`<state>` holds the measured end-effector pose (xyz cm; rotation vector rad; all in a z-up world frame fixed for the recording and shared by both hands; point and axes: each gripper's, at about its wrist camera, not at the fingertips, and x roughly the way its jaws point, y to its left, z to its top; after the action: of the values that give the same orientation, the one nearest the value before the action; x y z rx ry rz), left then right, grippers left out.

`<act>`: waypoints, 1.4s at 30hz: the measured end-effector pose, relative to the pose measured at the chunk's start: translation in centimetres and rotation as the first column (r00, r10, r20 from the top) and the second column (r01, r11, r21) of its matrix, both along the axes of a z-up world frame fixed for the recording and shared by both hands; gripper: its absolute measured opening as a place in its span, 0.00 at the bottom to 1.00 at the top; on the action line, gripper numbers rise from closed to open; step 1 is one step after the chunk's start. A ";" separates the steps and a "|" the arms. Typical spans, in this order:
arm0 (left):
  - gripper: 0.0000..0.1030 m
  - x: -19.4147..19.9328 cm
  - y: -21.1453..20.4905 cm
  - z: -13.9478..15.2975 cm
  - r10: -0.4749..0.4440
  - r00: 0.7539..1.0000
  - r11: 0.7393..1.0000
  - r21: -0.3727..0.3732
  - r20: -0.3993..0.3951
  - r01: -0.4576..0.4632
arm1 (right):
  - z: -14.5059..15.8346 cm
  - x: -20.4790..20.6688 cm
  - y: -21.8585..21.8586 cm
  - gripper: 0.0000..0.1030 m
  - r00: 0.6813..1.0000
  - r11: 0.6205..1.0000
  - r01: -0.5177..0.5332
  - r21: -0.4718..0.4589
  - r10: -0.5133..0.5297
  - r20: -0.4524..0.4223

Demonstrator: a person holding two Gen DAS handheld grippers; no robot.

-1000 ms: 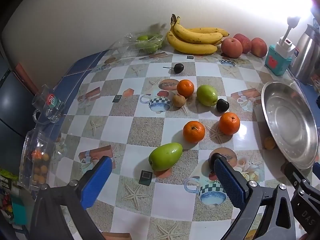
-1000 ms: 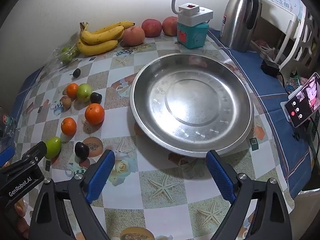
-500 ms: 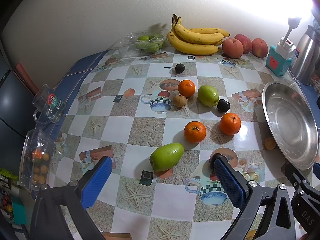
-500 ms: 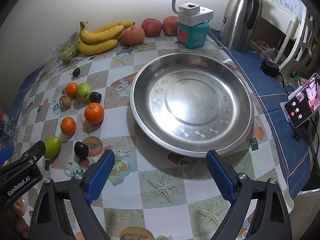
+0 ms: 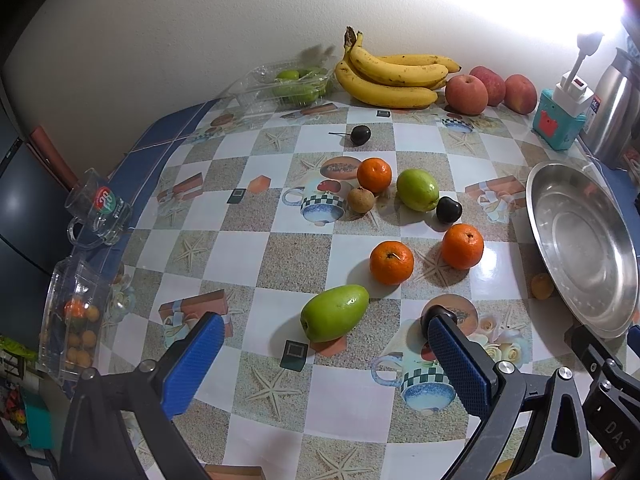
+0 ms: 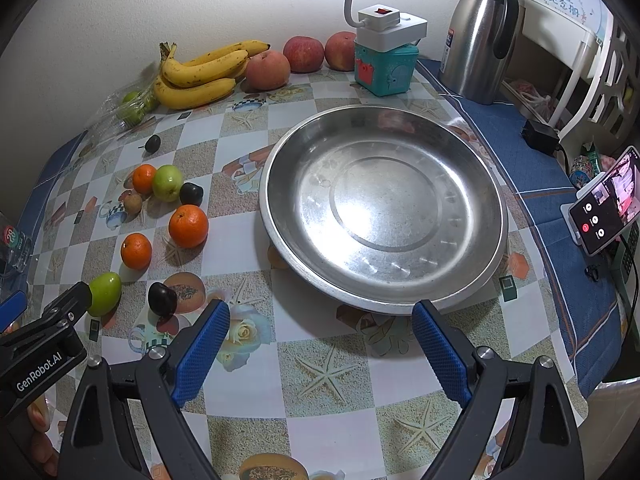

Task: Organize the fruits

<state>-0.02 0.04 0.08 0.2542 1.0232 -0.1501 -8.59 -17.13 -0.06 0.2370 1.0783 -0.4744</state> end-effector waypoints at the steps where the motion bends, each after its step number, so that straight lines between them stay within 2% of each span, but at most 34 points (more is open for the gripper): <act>1: 1.00 0.0 0.0 0.0 0.000 1.000 1.000 0.000 0.000 0.000 | 0.0 0.0 0.0 0.90 1.000 1.000 0.000 0.000 0.000 0.000; 13: 1.00 -0.1 0.3 0.1 0.000 1.000 1.000 -0.001 0.000 0.000 | -0.2 0.0 0.1 0.90 1.000 1.000 -0.002 0.003 0.002 -0.004; 21: 1.00 0.7 1.5 -0.6 0.031 0.999 0.999 -0.029 -0.036 -0.032 | -0.4 0.0 0.1 0.90 1.000 1.000 -0.009 0.022 0.009 0.005; 26: 1.00 1.9 2.0 -0.5 0.057 0.993 0.991 -0.118 -0.099 -0.069 | 0.3 -0.1 -0.2 0.90 0.998 0.996 0.020 0.089 -0.025 0.058; 29: 1.00 2.6 2.1 -0.1 0.062 0.995 0.987 -0.142 -0.076 -0.072 | 0.3 0.4 -0.1 0.95 0.998 0.993 0.026 0.116 -0.033 0.062; 31: 1.00 3.1 2.0 0.0 0.074 0.995 0.988 -0.129 -0.067 -0.082 | 0.3 0.8 0.0 0.96 0.998 0.989 0.027 0.143 -0.036 0.060; 34: 1.00 4.2 2.0 0.0 0.084 0.994 0.984 -0.153 -0.072 -0.095 | 0.6 1.5 0.1 0.96 0.995 0.981 0.028 0.189 -0.046 0.088; 37: 1.00 5.2 2.3 0.0 0.106 0.991 0.979 -0.165 -0.087 -0.119 | 0.9 2.6 0.5 0.96 0.994 0.984 0.045 0.174 -0.061 0.086; 42: 1.00 7.4 3.6 -0.1 0.140 0.986 0.978 -0.145 -0.086 -0.152 | 0.1 5.2 2.0 0.96 0.998 0.980 0.019 0.198 -0.030 0.053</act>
<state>7.37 3.63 0.03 0.0348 1.0961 -0.1037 -3.41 -15.09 0.02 0.4371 1.0697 -0.3805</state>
